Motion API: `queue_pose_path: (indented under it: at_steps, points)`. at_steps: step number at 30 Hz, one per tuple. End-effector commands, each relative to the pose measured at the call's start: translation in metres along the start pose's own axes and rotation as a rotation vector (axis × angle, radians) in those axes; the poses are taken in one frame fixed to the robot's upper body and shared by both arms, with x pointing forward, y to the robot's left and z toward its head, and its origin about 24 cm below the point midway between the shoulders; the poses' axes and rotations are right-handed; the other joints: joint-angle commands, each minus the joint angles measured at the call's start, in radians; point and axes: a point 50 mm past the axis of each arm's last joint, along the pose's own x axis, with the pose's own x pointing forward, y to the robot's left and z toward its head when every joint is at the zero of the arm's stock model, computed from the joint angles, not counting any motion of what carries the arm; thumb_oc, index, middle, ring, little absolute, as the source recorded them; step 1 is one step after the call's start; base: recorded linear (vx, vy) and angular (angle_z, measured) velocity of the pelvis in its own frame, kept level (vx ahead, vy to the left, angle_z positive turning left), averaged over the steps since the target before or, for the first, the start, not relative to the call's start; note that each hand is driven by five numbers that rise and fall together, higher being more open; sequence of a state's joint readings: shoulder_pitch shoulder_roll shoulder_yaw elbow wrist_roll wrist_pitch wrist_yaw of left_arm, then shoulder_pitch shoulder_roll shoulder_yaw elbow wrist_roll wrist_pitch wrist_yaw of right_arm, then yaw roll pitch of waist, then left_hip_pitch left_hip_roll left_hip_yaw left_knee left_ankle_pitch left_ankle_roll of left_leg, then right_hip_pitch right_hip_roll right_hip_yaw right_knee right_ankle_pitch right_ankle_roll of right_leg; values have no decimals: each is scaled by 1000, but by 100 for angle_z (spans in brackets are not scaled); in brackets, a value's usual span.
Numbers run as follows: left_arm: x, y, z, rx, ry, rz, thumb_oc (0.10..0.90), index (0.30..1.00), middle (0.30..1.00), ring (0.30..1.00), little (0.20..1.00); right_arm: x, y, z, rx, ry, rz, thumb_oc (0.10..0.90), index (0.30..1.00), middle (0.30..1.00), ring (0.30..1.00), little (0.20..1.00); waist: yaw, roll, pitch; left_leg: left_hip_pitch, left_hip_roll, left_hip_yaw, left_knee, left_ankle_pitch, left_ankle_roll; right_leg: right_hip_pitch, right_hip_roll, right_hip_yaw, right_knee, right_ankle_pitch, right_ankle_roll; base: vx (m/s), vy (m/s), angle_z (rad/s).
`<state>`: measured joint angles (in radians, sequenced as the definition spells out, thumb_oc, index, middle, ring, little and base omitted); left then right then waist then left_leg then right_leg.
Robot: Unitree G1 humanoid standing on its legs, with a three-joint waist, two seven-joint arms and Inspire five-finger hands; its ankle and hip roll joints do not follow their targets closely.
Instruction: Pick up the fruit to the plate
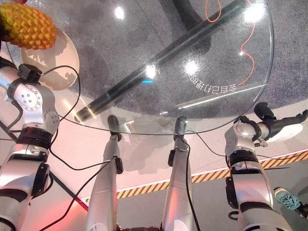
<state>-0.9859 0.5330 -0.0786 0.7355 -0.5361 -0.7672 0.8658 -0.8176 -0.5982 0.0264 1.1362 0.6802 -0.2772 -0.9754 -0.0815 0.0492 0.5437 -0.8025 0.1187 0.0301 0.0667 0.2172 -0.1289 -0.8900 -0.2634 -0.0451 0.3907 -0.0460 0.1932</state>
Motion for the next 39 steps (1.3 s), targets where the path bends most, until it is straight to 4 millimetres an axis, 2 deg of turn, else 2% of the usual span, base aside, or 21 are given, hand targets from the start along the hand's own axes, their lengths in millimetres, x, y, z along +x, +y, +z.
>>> queue_pose_path:
  at_steps: [1, 6, 15, 20, 39]
  points:
    - [38, -28, 61, -167, -303, -27, 100, 300, 300, 300, 200, 32, -31, 12, -23, -17, -122, 800, 900, 900, 900, 900, 35, -37, -24, 29, 15, -15, 91, -137, -27, 104, 35, -62, -186, 115, -29, 0, 0, 0]
    - [39, -28, 60, -81, -324, 20, 100, 300, 300, 300, 200, 38, -51, -20, -143, 119, -120, 800, 900, 900, 900, 900, 36, -32, -24, 31, 17, -18, 100, -140, -25, 108, 35, -63, -176, 110, -30, 0, 0, 0]
    - [36, -21, 46, 6, -275, 33, 100, 300, 300, 300, 200, 31, -65, -59, -282, 257, -32, 800, 900, 900, 900, 900, 37, -34, -24, 34, 16, -21, 109, -143, -21, 111, 36, -64, -166, 106, -32, 0, 0, 0]
    - [35, -15, 38, 38, -242, 37, 100, 300, 300, 300, 200, 24, -66, -75, -334, 315, 29, 800, 900, 900, 900, 900, 36, -37, -24, 34, 18, -21, 112, -143, -20, 109, 39, -63, -162, 105, -35, 0, 0, 0]
    - [27, -3, 19, 143, -181, -7, 100, 300, 300, 300, 200, 12, -57, -86, -370, 336, 120, 800, 900, 900, 900, 900, 36, -39, -24, 28, 18, -24, 117, -142, -21, 101, 45, -59, -154, 104, -36, 0, 0, 0]
